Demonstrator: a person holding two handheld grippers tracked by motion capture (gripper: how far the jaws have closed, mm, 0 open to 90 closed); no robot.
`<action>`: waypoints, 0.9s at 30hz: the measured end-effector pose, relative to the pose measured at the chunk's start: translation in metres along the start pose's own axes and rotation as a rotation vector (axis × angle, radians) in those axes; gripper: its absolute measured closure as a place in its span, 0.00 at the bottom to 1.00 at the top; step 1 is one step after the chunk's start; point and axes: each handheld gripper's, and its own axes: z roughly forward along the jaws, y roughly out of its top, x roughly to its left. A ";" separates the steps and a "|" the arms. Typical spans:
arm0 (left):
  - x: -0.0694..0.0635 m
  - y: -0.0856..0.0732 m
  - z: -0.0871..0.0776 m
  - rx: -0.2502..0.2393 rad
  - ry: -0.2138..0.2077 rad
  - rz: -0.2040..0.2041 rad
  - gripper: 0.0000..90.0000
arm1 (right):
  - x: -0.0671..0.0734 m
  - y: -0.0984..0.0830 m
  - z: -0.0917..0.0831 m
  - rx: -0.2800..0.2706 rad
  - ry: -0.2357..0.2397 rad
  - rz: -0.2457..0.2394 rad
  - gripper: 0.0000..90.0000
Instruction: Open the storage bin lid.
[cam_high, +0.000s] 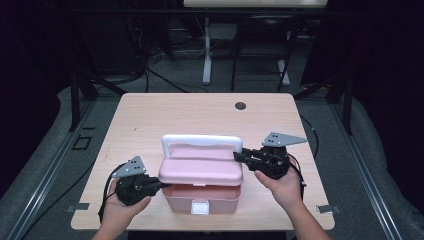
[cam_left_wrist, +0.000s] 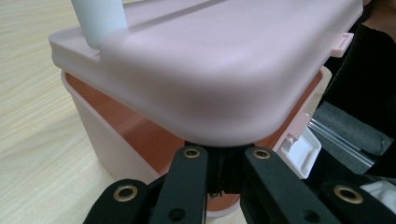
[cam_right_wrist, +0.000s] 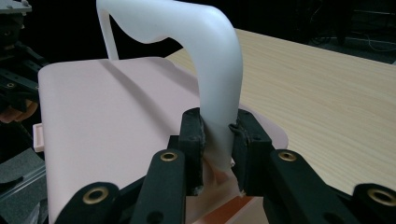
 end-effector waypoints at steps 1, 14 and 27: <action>0.000 0.000 0.000 -0.001 -0.002 0.001 1.00 | 0.000 0.000 0.000 -0.002 -0.002 0.002 0.83; 0.000 0.003 -0.002 0.001 0.002 0.002 1.00 | -0.003 -0.003 -0.001 0.007 -0.005 0.017 0.77; -0.001 0.010 -0.004 -0.017 0.003 0.010 1.00 | -0.006 -0.005 -0.016 -0.023 -0.027 0.020 0.80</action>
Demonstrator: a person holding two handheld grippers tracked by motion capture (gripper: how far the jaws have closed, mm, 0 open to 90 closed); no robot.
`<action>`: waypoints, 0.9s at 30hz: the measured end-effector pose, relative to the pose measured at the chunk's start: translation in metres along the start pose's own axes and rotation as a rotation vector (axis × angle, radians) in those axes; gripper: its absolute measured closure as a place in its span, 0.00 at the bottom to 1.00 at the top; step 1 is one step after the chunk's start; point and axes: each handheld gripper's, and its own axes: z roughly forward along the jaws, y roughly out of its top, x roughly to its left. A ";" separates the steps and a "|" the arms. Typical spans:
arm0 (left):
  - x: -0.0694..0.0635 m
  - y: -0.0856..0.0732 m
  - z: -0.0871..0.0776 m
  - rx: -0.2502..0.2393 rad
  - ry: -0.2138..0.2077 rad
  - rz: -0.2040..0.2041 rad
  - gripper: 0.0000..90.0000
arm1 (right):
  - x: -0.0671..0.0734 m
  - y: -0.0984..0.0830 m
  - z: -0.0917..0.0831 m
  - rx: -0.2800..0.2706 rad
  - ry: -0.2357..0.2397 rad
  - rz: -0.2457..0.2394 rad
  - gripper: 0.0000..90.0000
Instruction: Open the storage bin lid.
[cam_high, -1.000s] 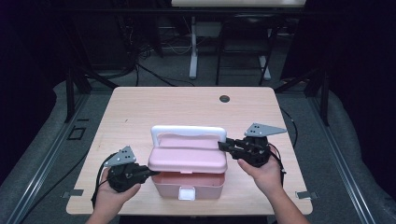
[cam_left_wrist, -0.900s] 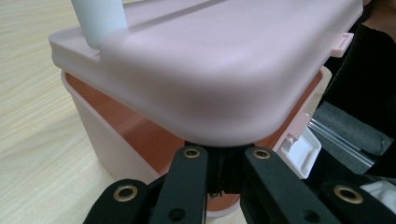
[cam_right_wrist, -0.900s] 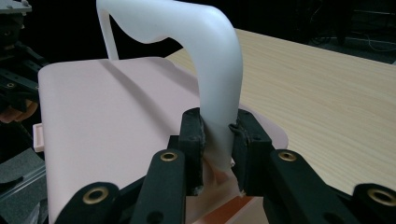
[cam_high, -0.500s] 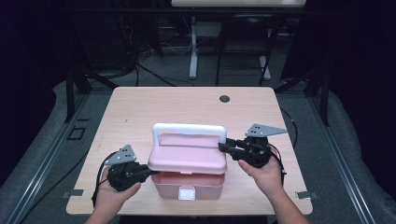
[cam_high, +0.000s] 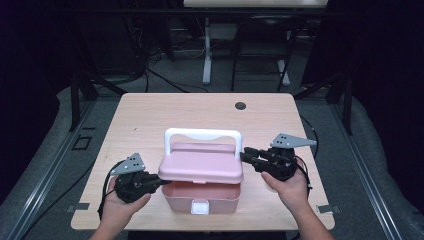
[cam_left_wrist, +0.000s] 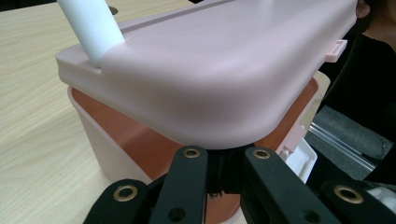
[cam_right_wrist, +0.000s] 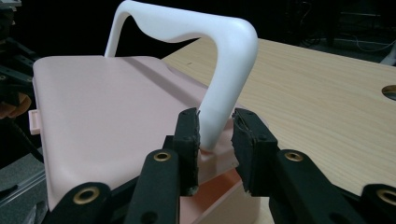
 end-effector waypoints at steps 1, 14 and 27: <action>0.000 0.000 0.000 0.002 0.000 -0.001 1.00 | 0.000 -0.001 -0.001 -0.002 -0.002 -0.001 0.81; 0.001 0.011 -0.003 -0.012 0.003 0.008 1.00 | 0.003 -0.010 -0.012 -0.026 -0.018 -0.010 0.91; 0.003 0.022 -0.004 -0.026 0.011 0.009 1.00 | 0.015 -0.027 -0.017 -0.015 -0.012 -0.016 0.99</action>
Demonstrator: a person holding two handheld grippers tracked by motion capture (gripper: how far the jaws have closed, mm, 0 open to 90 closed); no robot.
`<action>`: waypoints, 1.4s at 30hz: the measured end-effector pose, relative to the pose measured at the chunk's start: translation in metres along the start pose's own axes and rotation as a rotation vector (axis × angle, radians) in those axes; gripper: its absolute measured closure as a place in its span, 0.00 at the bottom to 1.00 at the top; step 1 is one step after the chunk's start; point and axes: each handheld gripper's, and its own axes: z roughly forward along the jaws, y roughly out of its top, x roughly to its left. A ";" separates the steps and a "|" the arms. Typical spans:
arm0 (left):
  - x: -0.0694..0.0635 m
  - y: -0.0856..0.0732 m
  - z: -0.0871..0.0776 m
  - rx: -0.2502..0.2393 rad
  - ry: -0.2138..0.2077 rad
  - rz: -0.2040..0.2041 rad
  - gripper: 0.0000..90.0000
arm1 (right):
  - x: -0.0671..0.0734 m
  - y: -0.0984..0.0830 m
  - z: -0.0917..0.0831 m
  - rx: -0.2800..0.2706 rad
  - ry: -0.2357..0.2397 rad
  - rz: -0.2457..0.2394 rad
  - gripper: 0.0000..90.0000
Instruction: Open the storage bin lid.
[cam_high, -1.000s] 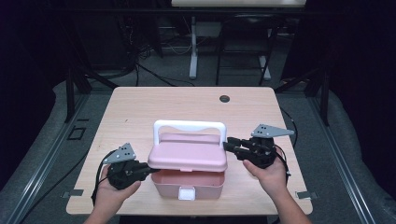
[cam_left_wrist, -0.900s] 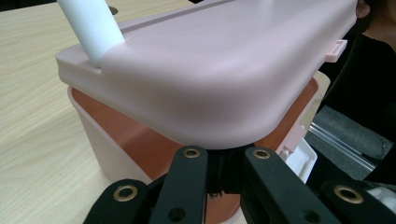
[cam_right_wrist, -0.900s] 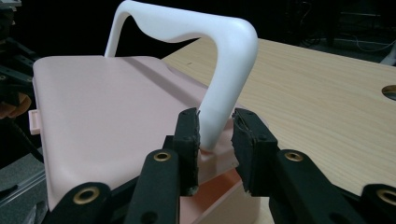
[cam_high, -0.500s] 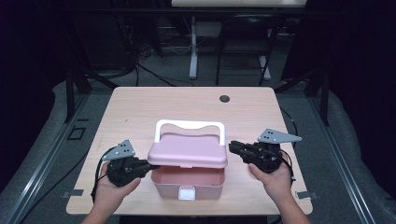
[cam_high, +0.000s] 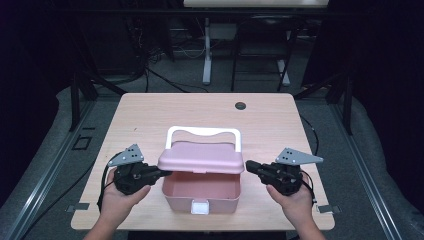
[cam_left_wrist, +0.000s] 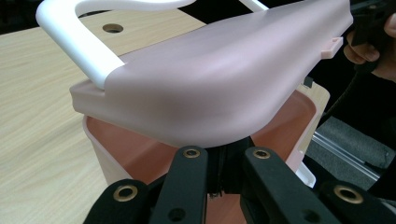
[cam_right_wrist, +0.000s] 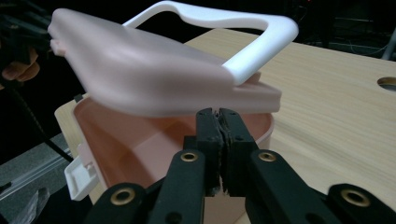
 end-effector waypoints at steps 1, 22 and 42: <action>0.000 0.001 0.000 0.001 -0.001 0.002 1.00 | 0.001 -0.002 0.000 -0.001 0.006 0.000 1.00; 0.005 0.014 -0.001 -0.010 0.007 0.000 1.00 | 0.023 -0.022 0.019 0.040 0.032 -0.020 0.88; 0.008 0.024 0.000 -0.012 0.013 -0.001 1.00 | 0.040 -0.040 0.041 0.111 0.065 -0.056 1.00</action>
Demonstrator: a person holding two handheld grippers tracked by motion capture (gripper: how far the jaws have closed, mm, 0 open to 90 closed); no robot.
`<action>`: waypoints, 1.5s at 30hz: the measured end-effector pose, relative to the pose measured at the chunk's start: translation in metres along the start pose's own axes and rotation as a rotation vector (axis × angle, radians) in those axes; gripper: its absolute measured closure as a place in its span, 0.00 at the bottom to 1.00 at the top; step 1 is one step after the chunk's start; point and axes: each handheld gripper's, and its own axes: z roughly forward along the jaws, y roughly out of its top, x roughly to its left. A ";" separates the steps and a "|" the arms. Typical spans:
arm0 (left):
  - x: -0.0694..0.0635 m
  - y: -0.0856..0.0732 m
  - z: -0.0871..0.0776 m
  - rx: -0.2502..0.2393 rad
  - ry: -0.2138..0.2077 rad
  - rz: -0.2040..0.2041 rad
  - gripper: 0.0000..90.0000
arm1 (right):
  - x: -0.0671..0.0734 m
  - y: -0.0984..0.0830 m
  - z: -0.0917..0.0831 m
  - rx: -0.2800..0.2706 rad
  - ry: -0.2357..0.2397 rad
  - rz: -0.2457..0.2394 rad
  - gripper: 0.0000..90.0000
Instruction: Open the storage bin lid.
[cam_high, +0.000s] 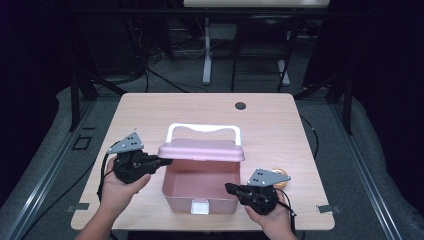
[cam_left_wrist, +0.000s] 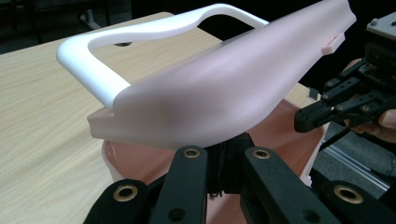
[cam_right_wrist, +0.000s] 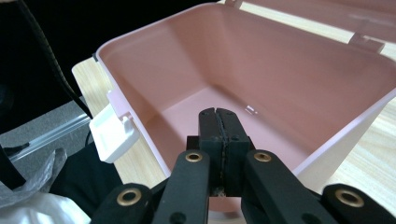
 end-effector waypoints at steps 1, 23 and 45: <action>0.000 0.000 0.000 -0.001 0.000 -0.001 1.00 | 0.000 -0.001 0.001 0.001 0.002 0.003 1.00; 0.002 0.009 0.000 -0.011 0.003 -0.001 1.00 | -0.007 -0.007 0.004 0.034 0.000 -0.030 1.00; 0.012 0.028 0.005 -0.040 0.026 -0.026 1.00 | -0.011 -0.009 0.002 0.025 0.012 -0.021 1.00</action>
